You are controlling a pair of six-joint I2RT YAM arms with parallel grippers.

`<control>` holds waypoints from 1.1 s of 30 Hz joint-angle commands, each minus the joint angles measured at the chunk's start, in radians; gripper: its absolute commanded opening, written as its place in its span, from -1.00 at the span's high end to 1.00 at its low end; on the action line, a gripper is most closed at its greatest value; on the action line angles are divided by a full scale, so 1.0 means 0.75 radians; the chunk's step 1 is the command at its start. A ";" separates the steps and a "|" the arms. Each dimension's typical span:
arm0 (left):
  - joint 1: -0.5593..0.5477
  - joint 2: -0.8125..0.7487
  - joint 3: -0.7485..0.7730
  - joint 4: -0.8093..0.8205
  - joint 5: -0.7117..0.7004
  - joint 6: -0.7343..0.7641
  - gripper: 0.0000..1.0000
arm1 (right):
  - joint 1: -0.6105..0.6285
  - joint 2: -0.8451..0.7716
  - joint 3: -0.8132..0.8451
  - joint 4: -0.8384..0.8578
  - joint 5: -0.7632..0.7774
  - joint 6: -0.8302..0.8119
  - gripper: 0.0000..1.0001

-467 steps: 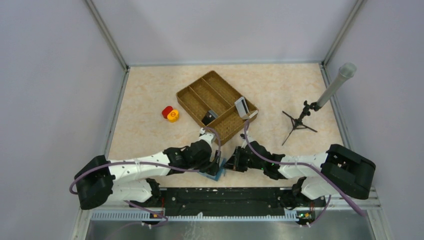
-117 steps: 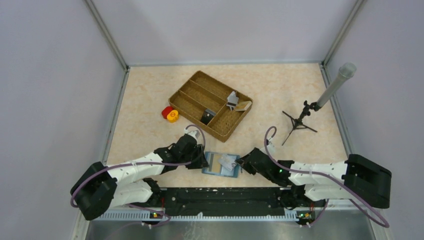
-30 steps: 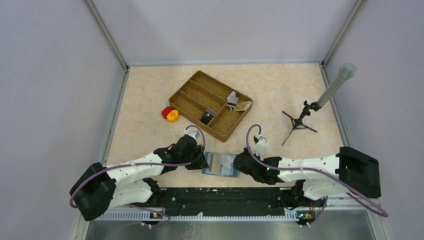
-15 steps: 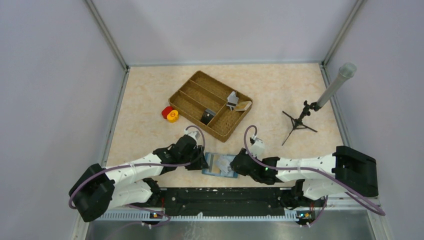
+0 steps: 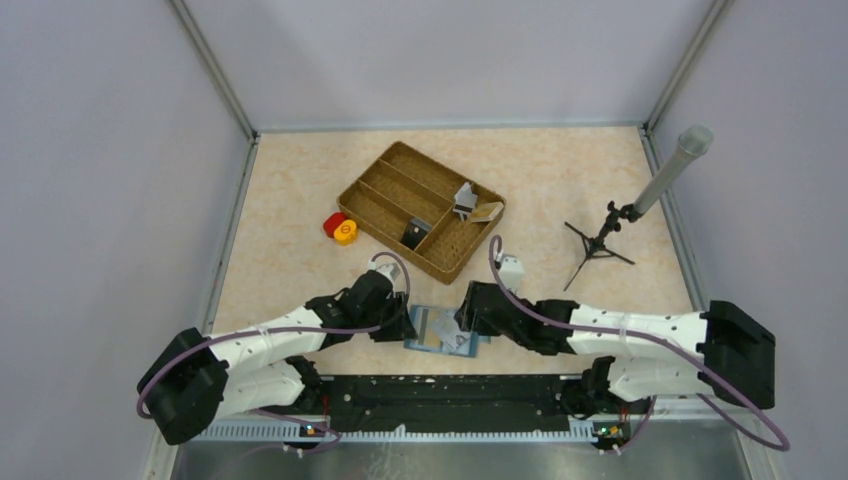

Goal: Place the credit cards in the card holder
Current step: Insert the credit card into the card holder.

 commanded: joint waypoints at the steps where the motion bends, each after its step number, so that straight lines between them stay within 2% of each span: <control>1: -0.008 -0.034 0.027 0.006 0.009 0.011 0.18 | -0.192 -0.064 0.035 0.158 -0.378 -0.484 -0.10; 4: -0.006 -0.047 0.020 0.004 0.001 -0.001 0.18 | -0.334 0.015 0.045 0.260 -0.673 -0.637 -0.02; 8: -0.007 -0.060 0.012 0.002 -0.002 -0.010 0.18 | -0.371 0.153 0.128 0.275 -0.852 -0.784 0.05; 17: -0.007 -0.054 0.007 0.004 0.021 -0.006 0.18 | -0.389 0.270 0.116 0.225 -0.785 -0.869 0.02; 23: -0.007 -0.044 0.012 0.009 0.027 -0.004 0.18 | -0.371 0.274 0.050 0.281 -0.835 -0.785 0.08; 33: -0.007 -0.050 0.012 0.003 0.027 -0.005 0.18 | -0.262 0.290 0.024 0.258 -0.744 -0.680 0.10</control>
